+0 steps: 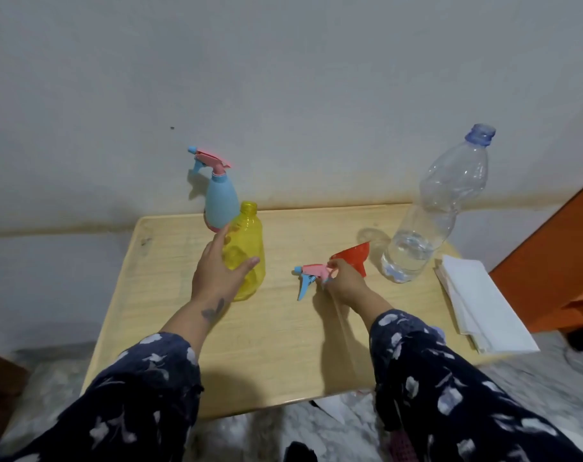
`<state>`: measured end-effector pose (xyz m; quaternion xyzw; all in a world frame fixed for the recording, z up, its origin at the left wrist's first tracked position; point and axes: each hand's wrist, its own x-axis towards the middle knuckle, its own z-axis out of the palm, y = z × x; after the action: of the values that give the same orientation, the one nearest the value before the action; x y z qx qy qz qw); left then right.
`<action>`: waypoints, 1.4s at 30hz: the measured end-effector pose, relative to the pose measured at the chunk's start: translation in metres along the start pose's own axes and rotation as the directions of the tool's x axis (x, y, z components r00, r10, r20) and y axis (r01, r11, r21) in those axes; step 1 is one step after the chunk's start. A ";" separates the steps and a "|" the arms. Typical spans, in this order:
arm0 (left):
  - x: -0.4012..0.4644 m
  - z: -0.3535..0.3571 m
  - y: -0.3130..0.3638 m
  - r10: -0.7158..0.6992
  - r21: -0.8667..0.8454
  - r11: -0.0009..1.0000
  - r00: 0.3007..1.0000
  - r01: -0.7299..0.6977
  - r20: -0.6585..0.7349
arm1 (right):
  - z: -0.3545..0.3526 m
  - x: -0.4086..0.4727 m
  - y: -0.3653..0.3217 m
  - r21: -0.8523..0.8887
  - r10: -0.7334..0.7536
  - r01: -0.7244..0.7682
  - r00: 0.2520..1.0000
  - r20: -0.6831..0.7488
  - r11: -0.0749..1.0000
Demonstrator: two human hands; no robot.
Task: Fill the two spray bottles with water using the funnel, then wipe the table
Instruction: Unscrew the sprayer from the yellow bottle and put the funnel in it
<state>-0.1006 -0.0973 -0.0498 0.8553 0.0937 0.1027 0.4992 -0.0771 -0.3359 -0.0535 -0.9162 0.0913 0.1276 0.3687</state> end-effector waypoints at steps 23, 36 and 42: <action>-0.002 0.047 -0.010 -0.063 -0.099 0.993 0.995 0.070 0.072 | -0.027 0.037 0.024 0.237 0.081 -0.002 0.943 -0.322 0.972; -0.023 0.048 -0.011 -0.003 -0.030 1.000 0.999 0.004 0.038 | -0.033 0.001 -0.067 0.432 -0.123 0.328 0.891 -0.437 0.840; -0.025 0.048 -0.015 -0.011 -0.017 1.000 0.999 0.011 0.030 | -0.017 -0.033 -0.114 0.537 -0.206 0.406 0.896 -0.394 0.740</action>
<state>-0.1128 -0.1365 -0.0876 0.8518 0.0900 0.0879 0.5086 -0.0759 -0.2645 0.0429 -0.7595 0.0301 -0.1163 0.6394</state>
